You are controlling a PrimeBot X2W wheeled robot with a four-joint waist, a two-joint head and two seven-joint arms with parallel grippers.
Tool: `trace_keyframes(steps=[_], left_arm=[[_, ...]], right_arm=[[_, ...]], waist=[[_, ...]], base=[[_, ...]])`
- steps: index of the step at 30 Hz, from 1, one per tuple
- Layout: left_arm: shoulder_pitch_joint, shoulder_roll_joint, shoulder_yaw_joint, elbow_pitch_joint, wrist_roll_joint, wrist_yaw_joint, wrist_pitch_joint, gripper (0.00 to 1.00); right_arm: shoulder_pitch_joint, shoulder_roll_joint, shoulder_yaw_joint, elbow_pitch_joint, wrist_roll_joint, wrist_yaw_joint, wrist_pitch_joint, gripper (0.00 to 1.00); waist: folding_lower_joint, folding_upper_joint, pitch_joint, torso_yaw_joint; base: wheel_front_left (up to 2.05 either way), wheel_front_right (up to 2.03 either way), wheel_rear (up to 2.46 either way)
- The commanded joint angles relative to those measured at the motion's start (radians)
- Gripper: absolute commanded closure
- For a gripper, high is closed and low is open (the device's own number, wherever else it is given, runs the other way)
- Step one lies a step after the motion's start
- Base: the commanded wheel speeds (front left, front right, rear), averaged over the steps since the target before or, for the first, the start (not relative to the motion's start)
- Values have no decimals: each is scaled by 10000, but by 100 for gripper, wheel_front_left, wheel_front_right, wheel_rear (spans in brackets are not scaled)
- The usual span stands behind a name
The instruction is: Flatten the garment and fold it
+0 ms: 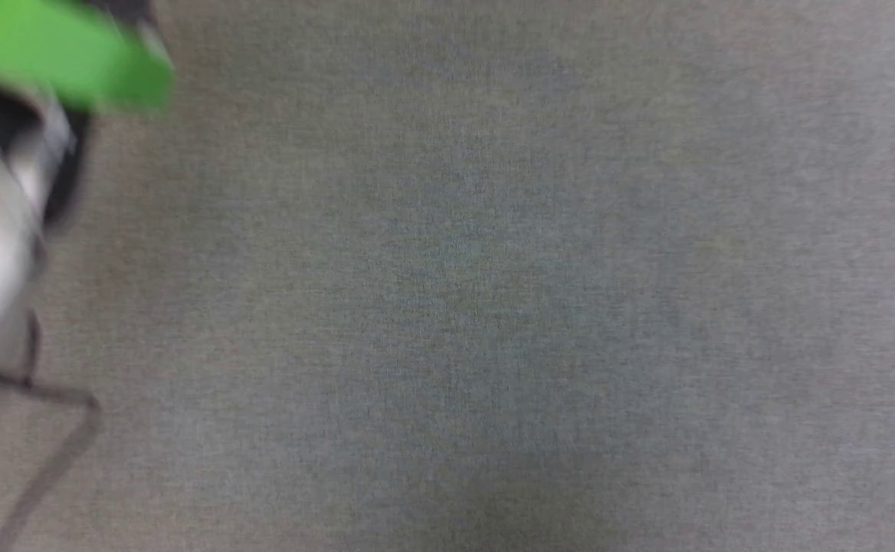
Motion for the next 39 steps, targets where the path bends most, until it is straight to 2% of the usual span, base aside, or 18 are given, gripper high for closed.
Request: trace_keyframes(steps=[1,6,13,22,29,39], left_arm=[[689,129,-47,-432,-85,207,63,100],[2956,370,-485,-1973,-73,916,161,100],[5320,484,-1289,-2646,34,1650,253,100],[6916,660,-2538,-2403,-89,1649,1086,100],[7822,801,-3292,-2107,-548,1623,2103,100],[8592,884,-3942,-1580,-1124,1664,3178,100]], right_arm=[[720,-96,-249,-484,84,-19,184,100],[3561,10,-1341,-2187,185,-19,814,100],[6858,721,-2335,-3374,24,-19,965,100],[9783,1534,-2985,-3383,-80,-19,567,100],[11329,2085,-3000,-3011,-168,-19,296,100],[12494,2206,-2815,-2601,-342,-19,421,100]], waist=[[0,0,-658,-43],[0,0,-1258,-39],[0,0,-1897,-130],[0,0,-2400,-254],[0,0,-2763,-410],[0,0,-2954,-502]], base=[[0,0,0],[0,0,0],[0,0,0],[0,0,0],[0,0,0],[0,0,0]])
